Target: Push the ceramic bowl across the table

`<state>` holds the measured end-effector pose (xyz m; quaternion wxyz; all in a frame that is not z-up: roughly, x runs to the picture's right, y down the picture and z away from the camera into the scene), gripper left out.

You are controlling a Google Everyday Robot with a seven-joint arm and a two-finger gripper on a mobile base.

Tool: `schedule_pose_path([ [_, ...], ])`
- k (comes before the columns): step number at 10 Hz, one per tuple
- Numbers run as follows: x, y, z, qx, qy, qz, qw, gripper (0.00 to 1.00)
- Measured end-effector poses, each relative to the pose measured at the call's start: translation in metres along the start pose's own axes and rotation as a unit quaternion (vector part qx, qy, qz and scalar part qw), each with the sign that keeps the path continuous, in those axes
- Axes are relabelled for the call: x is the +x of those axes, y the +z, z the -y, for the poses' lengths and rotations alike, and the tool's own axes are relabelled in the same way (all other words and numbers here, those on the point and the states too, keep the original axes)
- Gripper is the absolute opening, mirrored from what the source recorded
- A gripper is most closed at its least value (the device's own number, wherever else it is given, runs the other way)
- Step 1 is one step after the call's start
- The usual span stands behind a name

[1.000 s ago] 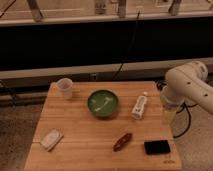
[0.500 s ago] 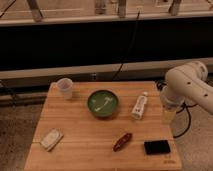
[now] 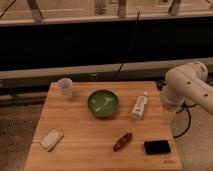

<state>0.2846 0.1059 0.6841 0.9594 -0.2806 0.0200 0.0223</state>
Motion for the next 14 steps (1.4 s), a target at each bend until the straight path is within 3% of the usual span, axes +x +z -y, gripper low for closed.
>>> schedule_pose_path([
  [3, 0.0, 0.001, 0.001, 0.001, 0.0, -0.001, 1.0, 0.8],
  [6, -0.019, 0.013, 0.027, 0.014, -0.019, -0.005, 0.9997, 0.8],
  [14, -0.05, 0.035, 0.05, 0.029, -0.06, -0.015, 0.9977, 0.8],
])
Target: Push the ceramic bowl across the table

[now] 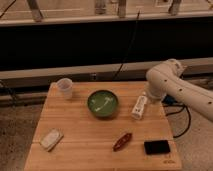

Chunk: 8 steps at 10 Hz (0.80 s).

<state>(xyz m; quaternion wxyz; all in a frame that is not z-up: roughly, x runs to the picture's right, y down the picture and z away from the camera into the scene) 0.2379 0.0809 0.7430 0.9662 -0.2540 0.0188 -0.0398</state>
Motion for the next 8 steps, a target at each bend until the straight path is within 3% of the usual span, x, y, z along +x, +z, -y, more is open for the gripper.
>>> schedule_pose_path([
  [8, -0.041, 0.026, 0.029, 0.011, -0.044, -0.002, 0.999, 0.8],
])
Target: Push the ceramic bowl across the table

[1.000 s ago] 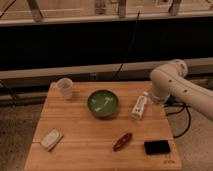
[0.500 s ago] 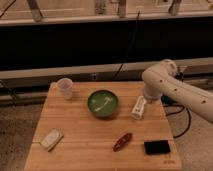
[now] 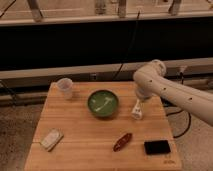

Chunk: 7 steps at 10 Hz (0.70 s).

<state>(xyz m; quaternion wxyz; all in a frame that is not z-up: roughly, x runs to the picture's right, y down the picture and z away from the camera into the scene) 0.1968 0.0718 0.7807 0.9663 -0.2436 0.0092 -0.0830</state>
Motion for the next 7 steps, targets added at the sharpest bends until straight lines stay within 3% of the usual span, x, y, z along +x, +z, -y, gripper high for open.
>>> schedule_pose_path([
  [3, -0.019, 0.012, 0.02, 0.004, -0.02, 0.008, 0.9998, 0.8],
  [7, -0.028, 0.025, 0.027, 0.003, -0.03, 0.015, 0.9994, 0.8],
])
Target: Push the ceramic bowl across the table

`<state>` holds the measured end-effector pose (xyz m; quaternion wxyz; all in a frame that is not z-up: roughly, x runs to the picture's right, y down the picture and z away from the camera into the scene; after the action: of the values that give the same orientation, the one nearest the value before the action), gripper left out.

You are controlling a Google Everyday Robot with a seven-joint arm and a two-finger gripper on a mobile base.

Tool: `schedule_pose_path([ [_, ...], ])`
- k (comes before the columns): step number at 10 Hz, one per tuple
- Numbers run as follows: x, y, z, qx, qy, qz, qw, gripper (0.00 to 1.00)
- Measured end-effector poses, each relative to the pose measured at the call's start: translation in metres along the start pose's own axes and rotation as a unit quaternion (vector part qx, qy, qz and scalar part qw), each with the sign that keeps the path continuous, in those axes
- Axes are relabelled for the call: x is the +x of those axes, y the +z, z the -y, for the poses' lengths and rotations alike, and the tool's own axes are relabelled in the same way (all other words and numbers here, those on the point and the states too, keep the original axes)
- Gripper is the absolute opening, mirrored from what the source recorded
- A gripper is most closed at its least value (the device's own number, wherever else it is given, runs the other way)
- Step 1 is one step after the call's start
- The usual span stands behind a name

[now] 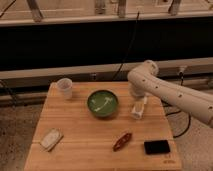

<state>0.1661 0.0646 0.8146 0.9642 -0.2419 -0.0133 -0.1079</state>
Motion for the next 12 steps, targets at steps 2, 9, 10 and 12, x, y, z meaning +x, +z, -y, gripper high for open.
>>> schedule_pose_path([
  [2, -0.008, 0.007, 0.004, 0.0, -0.005, 0.003, 1.0, 0.8],
  [9, -0.017, 0.02, 0.011, -0.004, -0.003, 0.014, 0.9999, 0.76],
  [10, -0.019, 0.022, 0.013, -0.004, -0.004, 0.015, 0.9999, 0.8],
  [12, -0.021, 0.024, 0.014, -0.005, -0.002, 0.018, 0.9998, 0.75],
])
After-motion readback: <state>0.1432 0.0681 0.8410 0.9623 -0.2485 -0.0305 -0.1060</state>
